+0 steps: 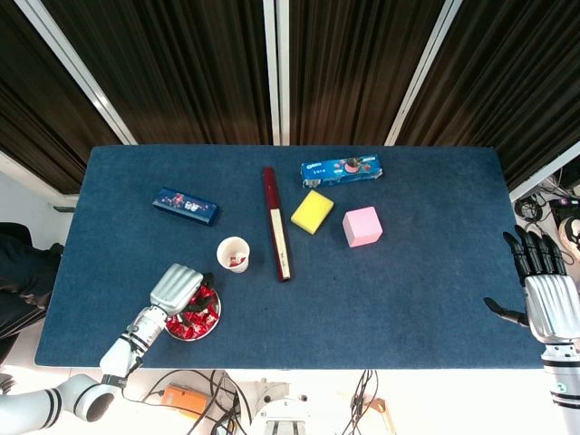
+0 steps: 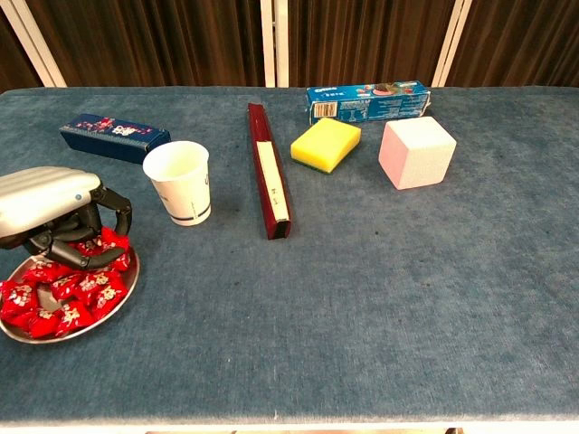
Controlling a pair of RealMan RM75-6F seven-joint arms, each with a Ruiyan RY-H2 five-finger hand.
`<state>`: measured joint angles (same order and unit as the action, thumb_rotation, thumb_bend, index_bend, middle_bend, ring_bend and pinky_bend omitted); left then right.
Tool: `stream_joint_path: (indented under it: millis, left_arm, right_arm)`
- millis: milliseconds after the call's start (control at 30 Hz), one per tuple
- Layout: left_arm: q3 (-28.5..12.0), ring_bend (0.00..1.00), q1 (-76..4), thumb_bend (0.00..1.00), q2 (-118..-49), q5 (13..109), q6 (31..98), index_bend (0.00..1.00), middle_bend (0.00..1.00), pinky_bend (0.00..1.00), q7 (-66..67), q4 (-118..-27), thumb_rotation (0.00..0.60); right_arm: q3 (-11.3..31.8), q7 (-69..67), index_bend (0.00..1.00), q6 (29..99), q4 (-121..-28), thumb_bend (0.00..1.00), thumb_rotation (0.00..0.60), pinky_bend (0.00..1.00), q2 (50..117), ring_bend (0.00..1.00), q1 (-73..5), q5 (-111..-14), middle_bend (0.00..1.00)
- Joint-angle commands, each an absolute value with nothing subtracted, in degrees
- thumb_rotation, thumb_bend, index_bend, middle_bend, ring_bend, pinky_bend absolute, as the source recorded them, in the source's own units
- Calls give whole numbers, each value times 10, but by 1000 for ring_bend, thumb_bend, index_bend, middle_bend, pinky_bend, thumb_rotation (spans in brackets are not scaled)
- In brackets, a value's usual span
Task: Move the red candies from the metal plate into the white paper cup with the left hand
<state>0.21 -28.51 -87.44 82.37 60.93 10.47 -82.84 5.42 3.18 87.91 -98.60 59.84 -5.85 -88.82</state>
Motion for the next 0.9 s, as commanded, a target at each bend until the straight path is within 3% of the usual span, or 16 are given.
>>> stream_joint_path:
  millis: [33,333,533,700,900]
  left_arm:
    - [-3,870,-283,358,-862,829,622,581,966,748,97,-844,550]
    - [-74,870,-309,355,-800,841,658,582,966,748,34,-928,549]
    - [-127,870,-367,355,-808,807,608,582,966,748,37,-928,548]
    - [-140,866,-399,352,-831,761,565,581,966,748,59,-900,548]
    - [-127,865,-410,309,-840,709,536,543,966,748,108,-879,547]
  right_arm:
    - [55,31,0,879,-986,165,600,0,599,0,-59,-888,47]
    - [57,29,0,881,-984,164,600,0,597,0,-60,-891,52]
    - [56,23,0,882,-978,164,600,0,600,0,-58,-889,52]
    - [56,15,0,885,-973,164,600,0,599,0,-55,-885,52]
    - [56,11,0,883,-969,164,600,0,599,0,-55,-884,52]
